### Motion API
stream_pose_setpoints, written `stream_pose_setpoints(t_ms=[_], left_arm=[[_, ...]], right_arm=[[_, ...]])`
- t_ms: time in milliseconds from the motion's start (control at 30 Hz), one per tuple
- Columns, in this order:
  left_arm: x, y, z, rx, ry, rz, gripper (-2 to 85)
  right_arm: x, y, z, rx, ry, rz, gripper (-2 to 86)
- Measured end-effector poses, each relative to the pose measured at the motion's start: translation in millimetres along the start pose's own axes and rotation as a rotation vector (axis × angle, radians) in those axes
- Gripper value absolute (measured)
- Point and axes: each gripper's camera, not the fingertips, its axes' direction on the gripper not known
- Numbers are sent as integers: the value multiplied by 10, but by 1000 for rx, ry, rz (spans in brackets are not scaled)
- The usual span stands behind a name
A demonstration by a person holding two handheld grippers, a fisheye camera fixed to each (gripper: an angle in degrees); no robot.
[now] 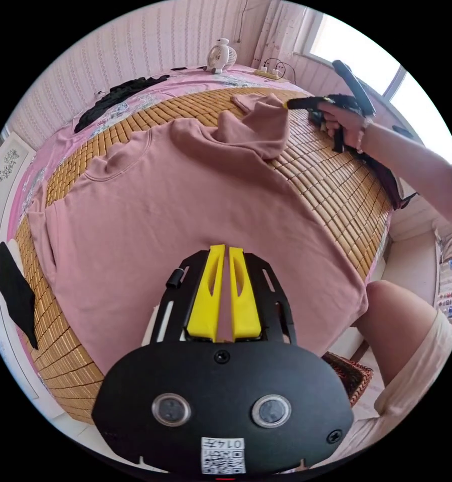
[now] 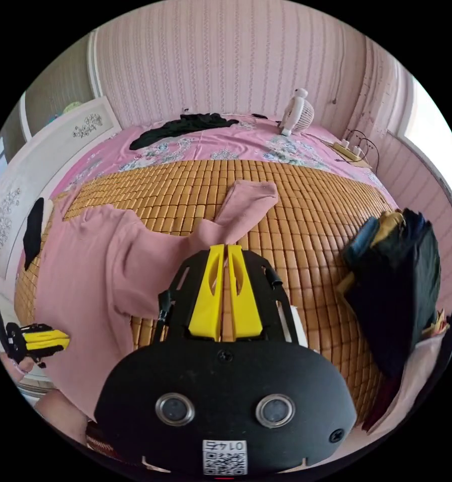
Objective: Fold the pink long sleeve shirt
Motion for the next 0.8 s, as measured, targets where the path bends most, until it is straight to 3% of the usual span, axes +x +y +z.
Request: stream_pose_setpoints(t_ms=[100,200,367,533,667,733,800], left_arm=[[37,-224,-114,58,77,-8,10],[50,-572,-40,68,119,-15,16],[104,-1393,351,89,107,61,37],[286,-2067,780,61,94,126,57],[472,-2434,1177,44,50,177,60],[516,-2528,1378,-2,39,192,61],[551,-2562,1553,-58,11,203,60]], right_arm=[[136,650,-421,-149,-34,66,36],[387,1112,-603,-263,61,124,74],[1050,1322,-458,-238,146,368,104],[1736,1171,55,-88,241,587,114],[1912,1052,371,-103,168,572,81],[1861,1001,383,-151,134,435,15],[1800,1048,283,-210,98,363,5]])
